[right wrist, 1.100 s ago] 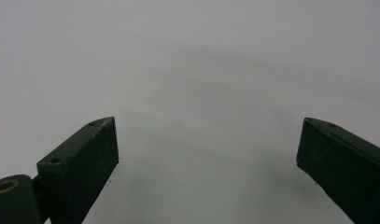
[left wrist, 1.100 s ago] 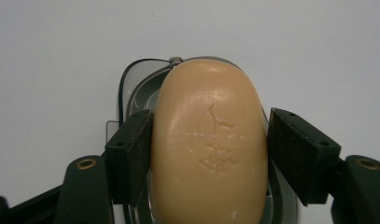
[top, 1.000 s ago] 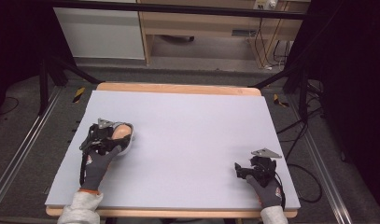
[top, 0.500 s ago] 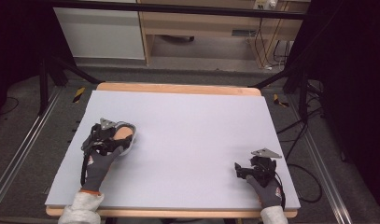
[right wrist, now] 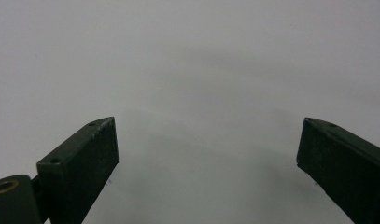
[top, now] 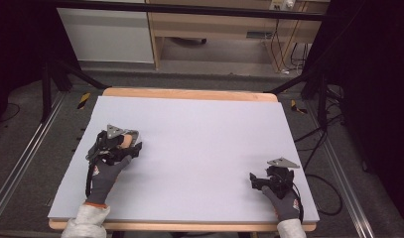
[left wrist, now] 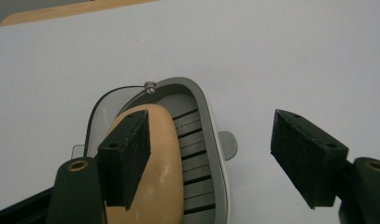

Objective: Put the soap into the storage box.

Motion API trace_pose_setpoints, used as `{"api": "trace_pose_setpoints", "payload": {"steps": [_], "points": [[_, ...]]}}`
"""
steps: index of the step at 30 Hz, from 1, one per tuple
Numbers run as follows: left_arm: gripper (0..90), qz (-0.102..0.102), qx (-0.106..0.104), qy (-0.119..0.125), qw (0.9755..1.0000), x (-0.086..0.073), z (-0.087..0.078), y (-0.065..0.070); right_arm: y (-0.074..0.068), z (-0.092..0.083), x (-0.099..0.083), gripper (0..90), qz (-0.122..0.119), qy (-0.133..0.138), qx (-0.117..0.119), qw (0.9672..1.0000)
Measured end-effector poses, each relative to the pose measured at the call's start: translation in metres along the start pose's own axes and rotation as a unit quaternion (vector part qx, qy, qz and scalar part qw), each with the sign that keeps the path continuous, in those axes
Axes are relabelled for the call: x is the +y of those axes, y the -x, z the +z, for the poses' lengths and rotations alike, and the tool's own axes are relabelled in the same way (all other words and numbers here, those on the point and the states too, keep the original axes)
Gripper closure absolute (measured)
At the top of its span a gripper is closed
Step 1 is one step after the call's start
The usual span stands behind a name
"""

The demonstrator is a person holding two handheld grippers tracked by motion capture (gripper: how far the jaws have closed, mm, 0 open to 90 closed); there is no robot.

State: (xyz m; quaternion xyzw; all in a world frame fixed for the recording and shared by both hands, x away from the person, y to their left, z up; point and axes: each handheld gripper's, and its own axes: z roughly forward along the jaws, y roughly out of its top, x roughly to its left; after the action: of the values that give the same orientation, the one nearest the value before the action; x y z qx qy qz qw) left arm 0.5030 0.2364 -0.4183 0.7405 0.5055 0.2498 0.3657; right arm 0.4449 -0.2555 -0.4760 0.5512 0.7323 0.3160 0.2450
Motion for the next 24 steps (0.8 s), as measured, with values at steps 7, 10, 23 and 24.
{"api": "trace_pose_setpoints", "payload": {"steps": [7,10,23,24], "points": [[30.5,0.002,-0.037,0.015,0.9992,-0.002,-0.009,0.009,0.001,-0.001,0.000,5.8,0.002,0.002,-0.001,1.0000],[31.4,0.007,-0.055,0.015,0.9983,-0.006,-0.013,0.016,0.001,-0.001,-0.001,5.7,0.005,0.003,-0.001,1.0000],[32.4,0.028,-0.081,-0.007,0.9963,-0.031,-0.020,0.030,0.003,-0.003,-0.002,5.8,0.008,0.005,0.003,1.0000],[32.4,0.030,-0.082,-0.007,0.9961,-0.033,-0.021,0.031,0.004,-0.003,-0.002,5.7,0.007,0.006,0.002,1.0000]]}}
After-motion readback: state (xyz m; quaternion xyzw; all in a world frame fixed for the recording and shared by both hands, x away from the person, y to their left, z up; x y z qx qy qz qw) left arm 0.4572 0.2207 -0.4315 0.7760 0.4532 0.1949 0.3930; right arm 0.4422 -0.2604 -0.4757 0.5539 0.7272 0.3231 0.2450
